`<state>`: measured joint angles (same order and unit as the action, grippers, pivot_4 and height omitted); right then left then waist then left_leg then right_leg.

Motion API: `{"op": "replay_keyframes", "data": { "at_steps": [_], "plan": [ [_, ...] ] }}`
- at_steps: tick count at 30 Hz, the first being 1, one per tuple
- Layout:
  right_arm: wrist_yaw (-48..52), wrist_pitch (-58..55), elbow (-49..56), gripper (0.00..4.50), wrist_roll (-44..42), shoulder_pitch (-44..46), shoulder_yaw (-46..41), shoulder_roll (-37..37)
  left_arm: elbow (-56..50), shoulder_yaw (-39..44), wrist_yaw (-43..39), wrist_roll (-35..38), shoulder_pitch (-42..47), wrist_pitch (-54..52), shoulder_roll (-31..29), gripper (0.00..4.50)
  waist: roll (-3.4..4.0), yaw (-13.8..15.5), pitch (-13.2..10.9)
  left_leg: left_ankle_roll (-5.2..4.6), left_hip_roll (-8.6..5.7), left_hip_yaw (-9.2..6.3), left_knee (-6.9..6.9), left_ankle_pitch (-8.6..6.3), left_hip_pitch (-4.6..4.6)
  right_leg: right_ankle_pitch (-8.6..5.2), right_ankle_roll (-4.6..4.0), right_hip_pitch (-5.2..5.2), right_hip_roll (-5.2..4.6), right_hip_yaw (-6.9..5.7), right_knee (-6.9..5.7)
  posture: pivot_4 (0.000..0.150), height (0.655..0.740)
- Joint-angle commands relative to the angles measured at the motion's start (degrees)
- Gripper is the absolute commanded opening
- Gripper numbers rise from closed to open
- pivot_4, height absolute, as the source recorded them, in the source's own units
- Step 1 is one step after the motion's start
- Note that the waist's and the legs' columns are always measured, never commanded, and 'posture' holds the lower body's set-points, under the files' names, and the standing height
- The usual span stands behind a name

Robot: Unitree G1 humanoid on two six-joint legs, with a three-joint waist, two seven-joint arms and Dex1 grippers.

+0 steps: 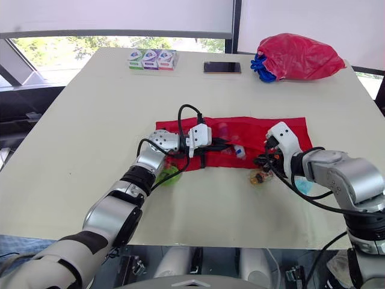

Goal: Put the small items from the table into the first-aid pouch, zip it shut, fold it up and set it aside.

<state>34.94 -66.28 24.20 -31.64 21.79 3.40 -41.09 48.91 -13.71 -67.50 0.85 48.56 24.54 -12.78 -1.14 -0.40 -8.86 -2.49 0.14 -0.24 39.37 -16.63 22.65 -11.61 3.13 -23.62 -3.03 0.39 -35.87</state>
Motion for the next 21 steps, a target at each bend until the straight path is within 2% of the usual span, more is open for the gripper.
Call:
{"op": "replay_keyframes", "data": {
  "at_steps": [1, 13, 16, 21],
  "plan": [
    [-0.15, 8.56, -0.41, 0.14, 4.79, -1.18, 2.62, 0.06, -1.02, 0.9, -0.47, 1.21, 1.61, 0.35, 0.58, 0.0, 0.0, -0.13, 0.0, 0.0, 0.01, 0.0, 0.0, 0.0, 0.0, 0.0, 0.0, 0.0, 0.0, 0.0, 0.0, 0.15, 0.74],
    [-4.74, 22.71, -10.27, 0.14, 15.57, 4.04, 10.4, 11.16, -1.53, 0.62, -0.29, 0.47, 1.38, 0.72, 0.52, 0.0, -0.01, -0.22, -0.01, 0.0, -0.03, 0.02, 0.01, 0.0, -0.02, 0.0, 0.0, 0.0, 0.01, 0.02, 0.0, 0.15, 0.74],
    [-8.01, 28.71, -14.76, 0.14, 19.51, 5.02, 10.77, 15.46, -1.87, 0.29, -0.4, 0.13, 1.29, 1.04, 0.43, 0.0, -0.01, -0.2, 0.0, 0.01, -0.03, 0.02, 0.0, 0.01, -0.02, 0.0, -0.01, -0.01, 0.03, 0.01, 0.0, 0.15, 0.74],
    [-9.07, 34.02, -17.0, 0.14, 22.5, 3.75, 10.17, 18.01, -2.41, 0.19, -0.38, 0.11, 0.98, 1.04, 0.39, 0.0, -0.01, -0.18, -0.01, 0.01, -0.04, 0.05, 0.0, 0.01, -0.01, 0.0, -0.01, 0.0, 0.02, 0.02, 0.02, 0.15, 0.74]
  ]
}}
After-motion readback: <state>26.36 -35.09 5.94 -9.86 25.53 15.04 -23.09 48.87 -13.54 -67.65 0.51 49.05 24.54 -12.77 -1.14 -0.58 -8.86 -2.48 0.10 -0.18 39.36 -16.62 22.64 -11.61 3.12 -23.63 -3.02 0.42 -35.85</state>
